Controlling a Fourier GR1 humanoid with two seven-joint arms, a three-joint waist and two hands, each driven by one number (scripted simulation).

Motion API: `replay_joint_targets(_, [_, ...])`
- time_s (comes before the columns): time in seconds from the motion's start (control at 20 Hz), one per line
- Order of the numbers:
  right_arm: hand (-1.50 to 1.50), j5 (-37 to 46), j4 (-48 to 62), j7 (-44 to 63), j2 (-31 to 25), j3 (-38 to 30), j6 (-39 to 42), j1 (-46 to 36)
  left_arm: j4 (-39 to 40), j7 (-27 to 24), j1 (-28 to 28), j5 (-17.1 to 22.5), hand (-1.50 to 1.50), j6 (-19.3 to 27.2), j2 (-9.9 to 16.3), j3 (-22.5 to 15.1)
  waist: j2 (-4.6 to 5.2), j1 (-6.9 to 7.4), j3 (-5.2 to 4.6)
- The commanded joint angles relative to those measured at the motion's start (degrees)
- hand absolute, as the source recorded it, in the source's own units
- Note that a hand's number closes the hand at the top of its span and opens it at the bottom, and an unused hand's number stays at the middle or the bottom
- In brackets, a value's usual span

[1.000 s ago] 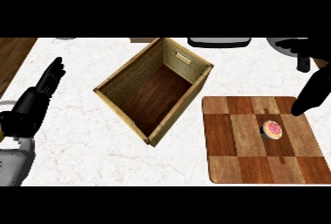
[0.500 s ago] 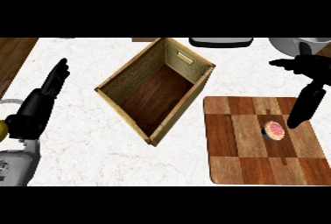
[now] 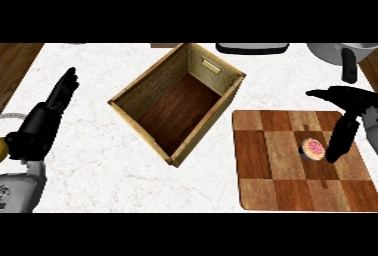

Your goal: Pick the cupcake from the cutting board and place it in the basket

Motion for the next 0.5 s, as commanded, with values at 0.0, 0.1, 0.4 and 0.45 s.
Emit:
replay_joint_targets(0.0, [-1.5, 3.4, -0.5, 1.0, 2.2, -3.0, 2.0, 1.3, -2.0, -1.1, 2.9, -0.4, 0.0, -1.7, -0.5, 1.4, -0.03, 0.1, -0.02])
replay_joint_targets(0.1, [-1.5, 8.2, 2.1, -6.7, 0.9, -2.4, -0.5, 5.0, 0.4, -0.8, -0.5, -0.9, 0.0, -1.7, -1.0, 1.6, 0.04, -0.07, 0.0])
replay_joint_targets(0.4, [-1.5, 14.6, 2.1, -10.1, 4.7, -4.6, -1.8, 6.5, 3.4, -1.1, -3.1, -3.2, 0.0, -1.6, -3.3, 2.3, 0.06, -0.13, 0.0])
replay_joint_targets(0.45, [-1.5, 17.2, 2.7, -11.5, 6.5, -2.5, -5.8, 8.0, -4.1, 4.2, -0.8, -3.7, 0.0, -0.8, -3.9, 0.1, 0.01, 0.13, 0.02])
